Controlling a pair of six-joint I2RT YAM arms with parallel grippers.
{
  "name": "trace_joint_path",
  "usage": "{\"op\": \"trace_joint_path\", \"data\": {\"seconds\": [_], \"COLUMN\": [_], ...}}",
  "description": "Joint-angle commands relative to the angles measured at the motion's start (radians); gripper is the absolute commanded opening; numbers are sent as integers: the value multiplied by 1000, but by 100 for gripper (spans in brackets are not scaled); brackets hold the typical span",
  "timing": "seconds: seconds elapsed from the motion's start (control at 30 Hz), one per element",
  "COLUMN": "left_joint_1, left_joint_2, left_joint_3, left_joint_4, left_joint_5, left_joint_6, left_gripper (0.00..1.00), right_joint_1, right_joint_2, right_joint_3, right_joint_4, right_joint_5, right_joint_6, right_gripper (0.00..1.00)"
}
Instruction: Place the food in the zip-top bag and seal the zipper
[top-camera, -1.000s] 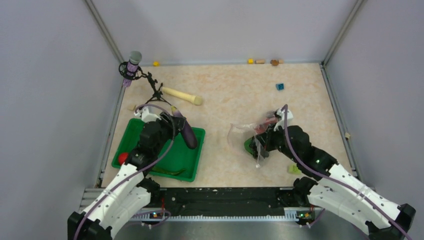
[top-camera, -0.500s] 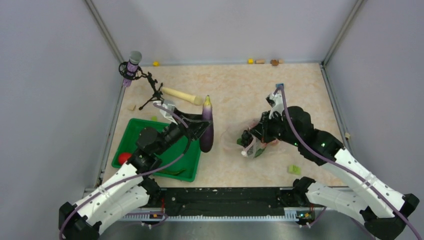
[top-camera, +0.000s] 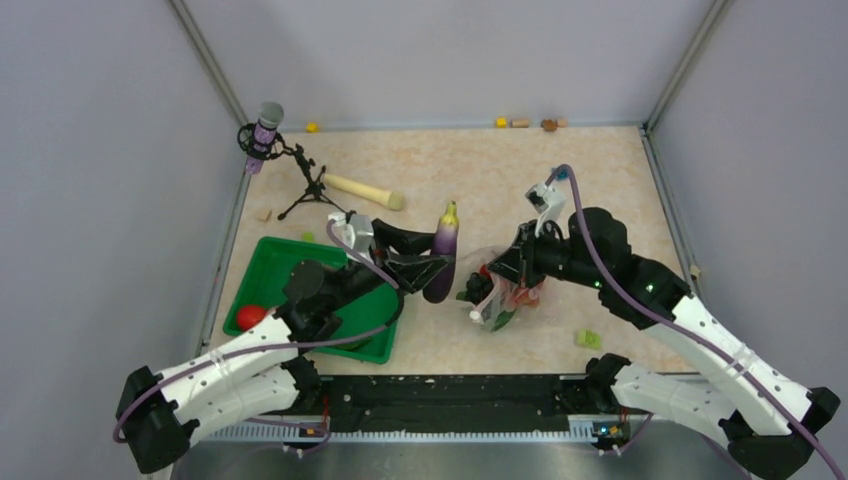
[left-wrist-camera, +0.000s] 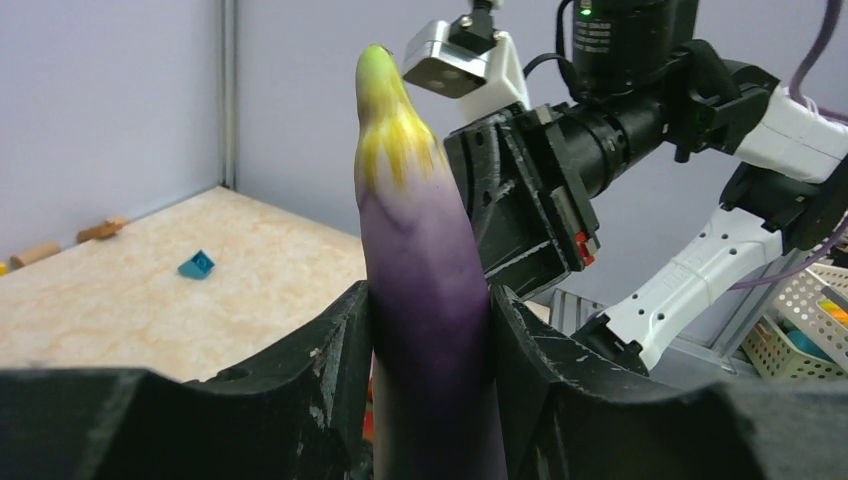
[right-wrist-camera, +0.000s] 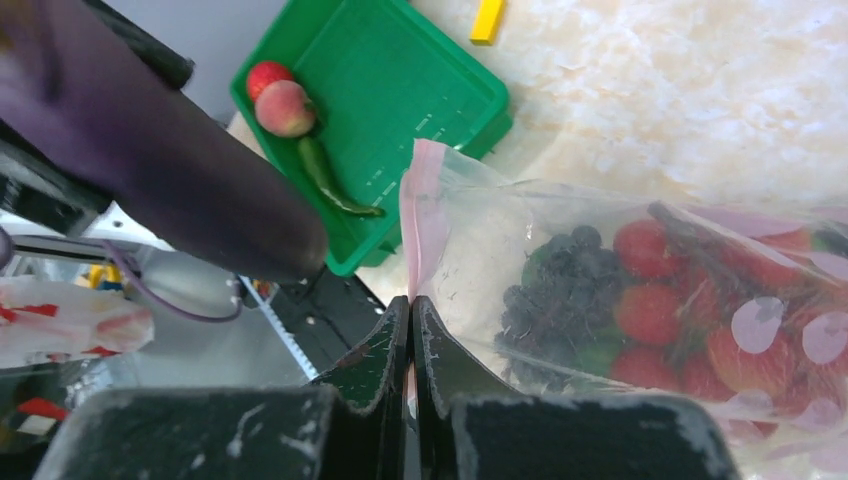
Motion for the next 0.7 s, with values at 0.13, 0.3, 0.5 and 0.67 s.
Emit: {"op": "trace_joint_path", "data": {"seconds": [0.13, 0.3, 0.5, 0.67], "left_joint_1": [-100, -106, -109, -110], "left_joint_2": [74, 145, 168, 165], "left_joint_3": [-11, 33, -27, -97], "left_joint_4": [249, 261, 292, 298], "left_joint_5": [-87, -66, -4, 146], "left_joint_6": [194, 253, 308, 365], "left_gripper": [0, 0, 0, 0], "right_joint_1": [-5, -6, -5, -6], "right_joint_2": [2, 23, 28, 34], "right_joint_3": [39, 54, 56, 77], "right_joint_4": [172, 178, 198, 207], "right_joint_5": [-149, -220, -250, -261], "right_joint_6": [179, 206, 225, 251], "right_gripper": [0, 0, 0, 0]}}
